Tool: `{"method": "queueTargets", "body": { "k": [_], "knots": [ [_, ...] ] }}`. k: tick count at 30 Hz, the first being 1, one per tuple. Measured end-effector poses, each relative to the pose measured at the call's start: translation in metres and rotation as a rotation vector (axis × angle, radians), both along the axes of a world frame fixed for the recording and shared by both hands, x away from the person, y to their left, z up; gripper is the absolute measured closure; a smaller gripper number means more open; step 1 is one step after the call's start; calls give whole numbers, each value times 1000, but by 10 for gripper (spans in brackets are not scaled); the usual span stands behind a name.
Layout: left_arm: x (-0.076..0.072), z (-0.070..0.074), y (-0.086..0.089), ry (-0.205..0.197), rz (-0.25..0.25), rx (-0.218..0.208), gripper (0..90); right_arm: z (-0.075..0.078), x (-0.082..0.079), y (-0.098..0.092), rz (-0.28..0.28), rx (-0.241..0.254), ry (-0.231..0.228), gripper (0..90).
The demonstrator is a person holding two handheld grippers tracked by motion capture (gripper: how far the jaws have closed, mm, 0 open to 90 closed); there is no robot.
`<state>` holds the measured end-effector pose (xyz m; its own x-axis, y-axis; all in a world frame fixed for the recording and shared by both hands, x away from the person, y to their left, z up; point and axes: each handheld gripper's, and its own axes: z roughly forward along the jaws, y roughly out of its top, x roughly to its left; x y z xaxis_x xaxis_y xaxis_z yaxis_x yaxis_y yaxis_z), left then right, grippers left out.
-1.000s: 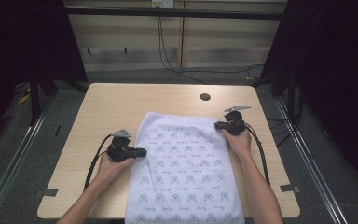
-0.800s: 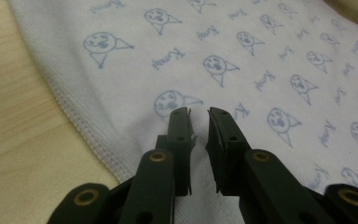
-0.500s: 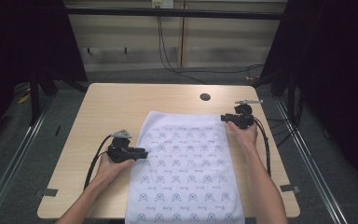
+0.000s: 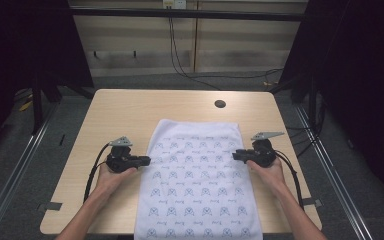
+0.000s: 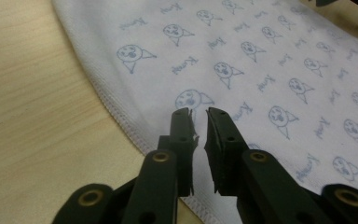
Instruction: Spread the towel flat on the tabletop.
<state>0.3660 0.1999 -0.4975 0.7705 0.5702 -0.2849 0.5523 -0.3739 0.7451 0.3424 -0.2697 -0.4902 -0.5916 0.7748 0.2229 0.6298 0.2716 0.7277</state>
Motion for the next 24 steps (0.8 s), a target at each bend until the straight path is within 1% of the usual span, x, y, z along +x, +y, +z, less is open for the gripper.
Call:
{"method": "queueTargets", "body": {
  "k": [1,2,3,4,5,6,7,8,9,10,12,13,14,15,17,19,20,22,23,24],
  "knots": [
    [-1,0,-2,-7,1,19,782,-2,-6,0,1,-14,4,697],
    [-1,-1,-3,-12,-3,26,758,-3,-11,-2,6,-16,11,678],
    [-2,-2,-4,-33,-9,45,764,-3,-13,-3,6,-18,7,676],
    [-2,-5,-6,-37,-11,62,781,-4,-15,-4,2,-20,4,676],
    [-2,-8,-7,-28,-15,73,798,-7,-17,-6,-3,-22,1,676],
    [-2,-10,-8,-40,-10,83,811,-8,-19,-7,-10,-28,6,676],
    [-3,-9,-9,-41,-1,93,846,-12,-19,-6,-2,-46,13,678],
    [-4,-8,-12,-51,-1,112,867,-14,-20,-5,3,-59,6,685],
    [-6,-7,-13,-71,-4,133,884,-14,-22,-5,3,-63,-3,693],
    [-7,-7,-15,-82,-6,142,895,-14,-22,-4,6,-70,-4,719],
    [-9,-6,-17,-101,-4,164,900,-15,-22,-5,9,-88,-21,774],
    [-9,-6,-17,-92,-4,156,900,-15,-22,-5,-3,-86,-16,810],
    [-9,-7,-16,-82,-1,144,900,-15,-21,-6,-2,-89,-19,833],
    [-9,-7,-15,-75,-4,133,900,-14,-22,-6,-9,-93,-12,847],
    [-10,-8,-13,-57,-7,121,900,-14,-23,-7,-3,-102,-12,875],
    [-12,-8,-11,-58,-13,120,900,-13,-26,-6,0,-105,-12,877],
    [-14,-8,-10,-55,-16,113,900,-13,-28,-6,-6,-104,-3,879],
    [-16,-8,-9,-49,-23,106,900,-14,-31,-8,-1,-95,-2,881],
    [-18,-8,-8,-45,-24,101,900,-13,-33,-9,-3,-89,7,882],
    [-20,-8,-8,-39,-31,98,900,-14,-35,-9,1,-87,3,883]
  ]
}}
